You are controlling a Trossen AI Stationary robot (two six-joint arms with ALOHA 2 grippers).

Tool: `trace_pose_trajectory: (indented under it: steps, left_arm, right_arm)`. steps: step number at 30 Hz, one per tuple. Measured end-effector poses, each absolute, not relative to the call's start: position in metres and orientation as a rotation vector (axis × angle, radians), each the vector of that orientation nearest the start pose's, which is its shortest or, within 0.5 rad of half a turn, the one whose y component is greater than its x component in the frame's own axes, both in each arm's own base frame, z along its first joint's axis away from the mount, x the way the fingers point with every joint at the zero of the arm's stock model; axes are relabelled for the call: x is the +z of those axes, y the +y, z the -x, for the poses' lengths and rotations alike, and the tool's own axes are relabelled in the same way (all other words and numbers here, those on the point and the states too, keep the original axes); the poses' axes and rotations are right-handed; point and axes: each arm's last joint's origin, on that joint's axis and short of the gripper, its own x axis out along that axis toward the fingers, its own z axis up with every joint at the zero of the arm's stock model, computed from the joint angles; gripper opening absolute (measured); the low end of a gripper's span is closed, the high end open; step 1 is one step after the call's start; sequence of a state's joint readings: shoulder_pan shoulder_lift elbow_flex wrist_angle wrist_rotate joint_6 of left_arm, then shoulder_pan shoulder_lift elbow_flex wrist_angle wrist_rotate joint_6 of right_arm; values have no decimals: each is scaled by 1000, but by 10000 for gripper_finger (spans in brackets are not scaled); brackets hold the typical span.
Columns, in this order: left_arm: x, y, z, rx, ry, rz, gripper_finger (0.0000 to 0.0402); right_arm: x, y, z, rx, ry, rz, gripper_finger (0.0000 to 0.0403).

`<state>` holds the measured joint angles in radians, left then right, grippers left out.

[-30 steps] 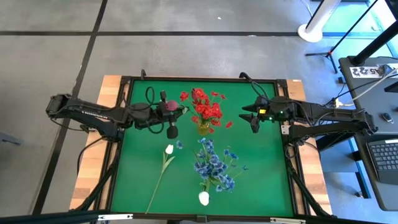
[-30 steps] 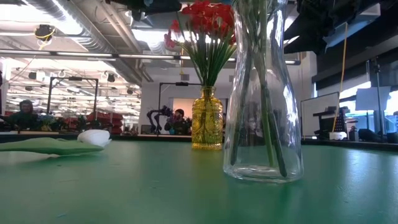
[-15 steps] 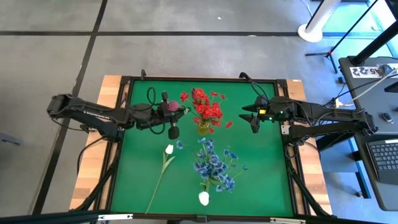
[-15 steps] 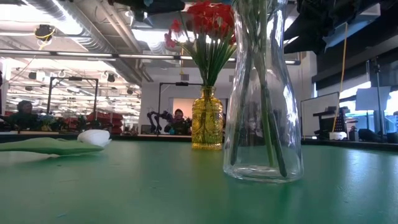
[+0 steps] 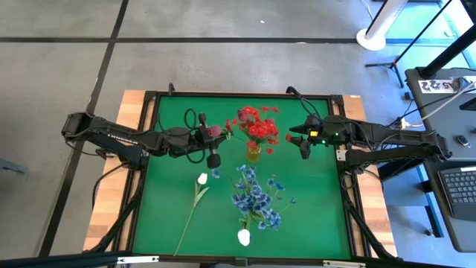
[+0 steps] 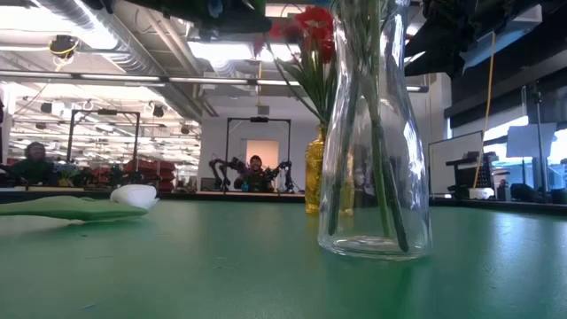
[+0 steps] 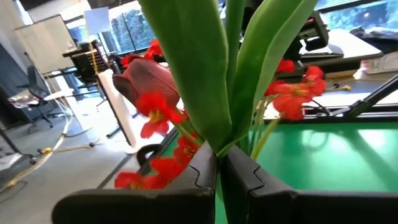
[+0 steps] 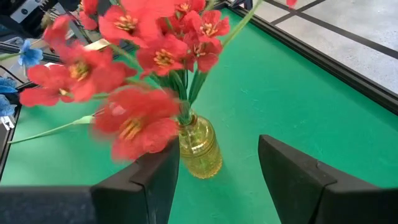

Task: Sort flowers into vase by color
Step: Put the dark red flower into the yellow vase

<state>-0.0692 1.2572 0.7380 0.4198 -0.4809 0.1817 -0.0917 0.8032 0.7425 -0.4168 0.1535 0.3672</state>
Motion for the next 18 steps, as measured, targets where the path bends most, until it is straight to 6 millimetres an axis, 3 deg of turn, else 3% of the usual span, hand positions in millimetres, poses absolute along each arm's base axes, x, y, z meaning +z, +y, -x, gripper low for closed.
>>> trace_pose_trajectory:
  steps: [18]
  left_arm:
    - [278, -5, -272, 432, 142, -273, 0]
  right_arm:
    - [294, -19, -170, -304, 429, -386, 218]
